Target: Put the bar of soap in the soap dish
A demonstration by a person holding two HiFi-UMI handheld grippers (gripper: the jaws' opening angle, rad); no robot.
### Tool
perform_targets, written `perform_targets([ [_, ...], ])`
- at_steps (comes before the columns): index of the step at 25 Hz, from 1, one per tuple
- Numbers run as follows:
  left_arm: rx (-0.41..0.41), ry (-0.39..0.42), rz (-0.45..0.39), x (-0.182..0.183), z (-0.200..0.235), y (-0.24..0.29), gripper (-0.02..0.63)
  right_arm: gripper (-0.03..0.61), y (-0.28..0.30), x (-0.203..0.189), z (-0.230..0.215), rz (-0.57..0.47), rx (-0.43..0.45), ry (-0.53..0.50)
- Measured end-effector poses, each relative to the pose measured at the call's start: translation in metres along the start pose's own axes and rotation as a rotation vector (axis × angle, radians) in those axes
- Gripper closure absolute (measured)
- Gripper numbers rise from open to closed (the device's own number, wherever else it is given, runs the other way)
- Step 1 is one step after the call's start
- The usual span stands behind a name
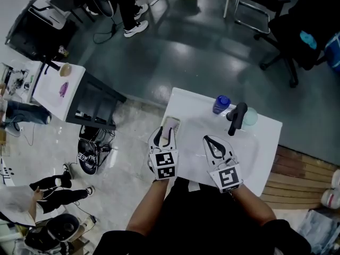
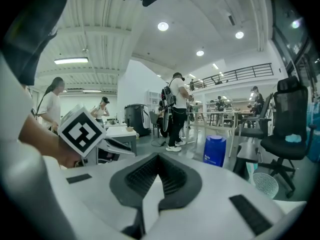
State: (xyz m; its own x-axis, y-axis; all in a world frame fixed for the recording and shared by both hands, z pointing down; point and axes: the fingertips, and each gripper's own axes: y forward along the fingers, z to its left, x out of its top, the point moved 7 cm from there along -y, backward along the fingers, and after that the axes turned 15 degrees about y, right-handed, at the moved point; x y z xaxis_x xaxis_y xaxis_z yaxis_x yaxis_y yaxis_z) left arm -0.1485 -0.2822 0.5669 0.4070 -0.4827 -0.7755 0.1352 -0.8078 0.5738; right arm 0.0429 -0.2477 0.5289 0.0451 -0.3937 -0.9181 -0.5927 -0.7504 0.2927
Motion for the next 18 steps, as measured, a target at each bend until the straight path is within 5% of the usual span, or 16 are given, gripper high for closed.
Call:
perform_targets([
  [7,0.013,-0.048,-0.191,0.026,0.012,-0.042,0.590,0.560,-0.016,0.045,0.010,-0.114,0.004,0.044],
  [18,-0.051,-0.032,-0.381,0.056,0.008,-0.084,0.592,0.560,-0.035,0.084,0.012,-0.245,-0.033,-0.031],
])
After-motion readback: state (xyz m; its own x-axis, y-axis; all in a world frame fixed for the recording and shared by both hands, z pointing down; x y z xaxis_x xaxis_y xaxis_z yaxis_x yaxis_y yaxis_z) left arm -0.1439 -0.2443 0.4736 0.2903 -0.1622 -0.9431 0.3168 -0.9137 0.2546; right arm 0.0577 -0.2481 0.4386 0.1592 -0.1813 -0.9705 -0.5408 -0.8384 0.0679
